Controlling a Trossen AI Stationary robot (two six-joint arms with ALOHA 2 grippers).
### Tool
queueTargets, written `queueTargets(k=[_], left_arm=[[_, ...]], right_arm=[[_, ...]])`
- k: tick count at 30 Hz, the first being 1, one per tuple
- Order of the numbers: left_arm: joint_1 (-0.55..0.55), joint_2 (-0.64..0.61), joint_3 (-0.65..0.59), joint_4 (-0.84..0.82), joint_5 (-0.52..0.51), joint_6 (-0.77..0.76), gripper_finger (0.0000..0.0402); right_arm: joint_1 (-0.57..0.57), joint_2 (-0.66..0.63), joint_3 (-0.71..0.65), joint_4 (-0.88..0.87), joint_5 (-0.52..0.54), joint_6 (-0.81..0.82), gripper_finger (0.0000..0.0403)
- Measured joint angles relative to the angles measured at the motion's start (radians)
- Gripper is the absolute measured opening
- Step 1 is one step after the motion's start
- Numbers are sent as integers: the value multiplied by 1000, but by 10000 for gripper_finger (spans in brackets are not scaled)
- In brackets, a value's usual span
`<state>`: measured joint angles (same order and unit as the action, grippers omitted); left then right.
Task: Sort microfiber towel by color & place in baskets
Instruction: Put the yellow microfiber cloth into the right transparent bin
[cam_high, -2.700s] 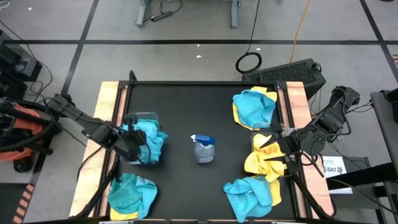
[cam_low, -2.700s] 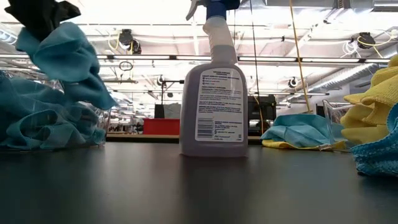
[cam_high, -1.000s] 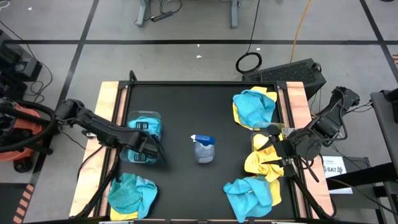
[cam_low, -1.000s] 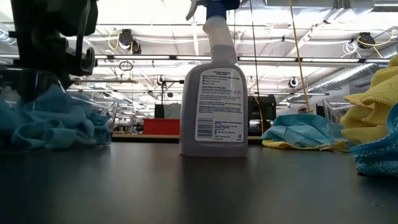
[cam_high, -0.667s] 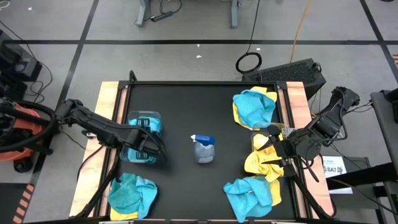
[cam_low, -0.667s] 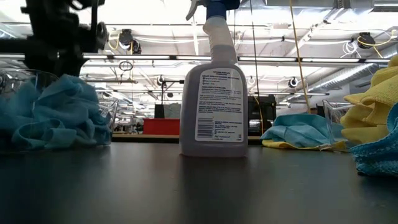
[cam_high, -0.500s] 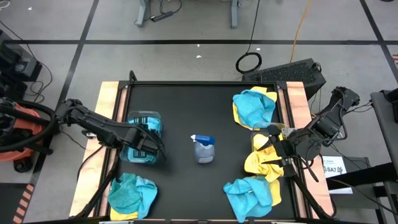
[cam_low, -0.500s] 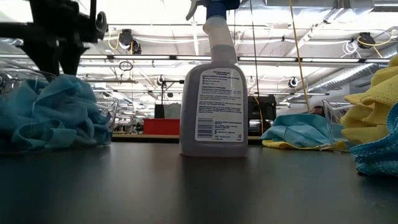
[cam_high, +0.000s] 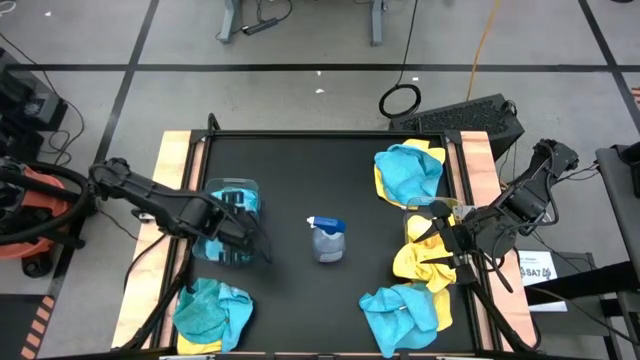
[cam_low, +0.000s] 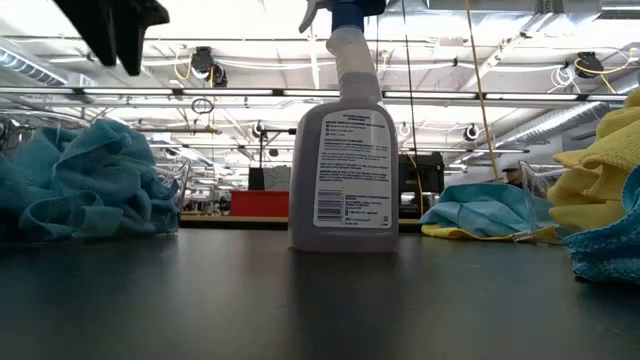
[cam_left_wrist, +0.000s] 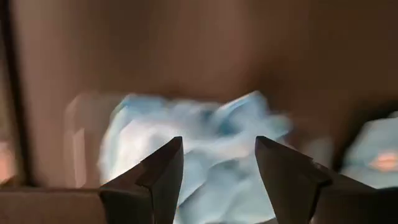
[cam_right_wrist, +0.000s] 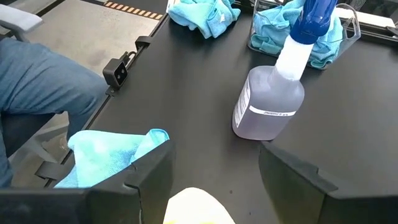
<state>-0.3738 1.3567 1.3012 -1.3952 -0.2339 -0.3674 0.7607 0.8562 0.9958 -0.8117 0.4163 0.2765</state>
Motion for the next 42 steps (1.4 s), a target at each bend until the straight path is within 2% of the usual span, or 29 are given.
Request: queueTargets(k=[6, 16, 22, 27, 31, 37, 42], left_arm=[[-58, 0, 7, 224, 104, 8, 205], [-144, 7, 7, 524, 101, 63, 205], [-179, 56, 7, 677, 95, 140, 205], [-191, 132, 7, 742, 95, 187, 205], [-192, 195, 7, 760, 100, 193, 205], [-192, 265, 7, 782, 104, 193, 205], [-194, 285, 7, 811, 106, 218, 205]], right_arm=[[0, 0, 0, 0, -3, -1, 221], [0, 9, 0, 7, -92, 56, 221], [0, 63, 0, 85, -188, 53, 221], [0, 150, 0, 120, -250, 45, 221], [0, 213, 0, 84, -291, 74, 221], [-2, 277, 0, -2, -267, 128, 221], [-2, 321, 0, -6, -258, 126, 221]])
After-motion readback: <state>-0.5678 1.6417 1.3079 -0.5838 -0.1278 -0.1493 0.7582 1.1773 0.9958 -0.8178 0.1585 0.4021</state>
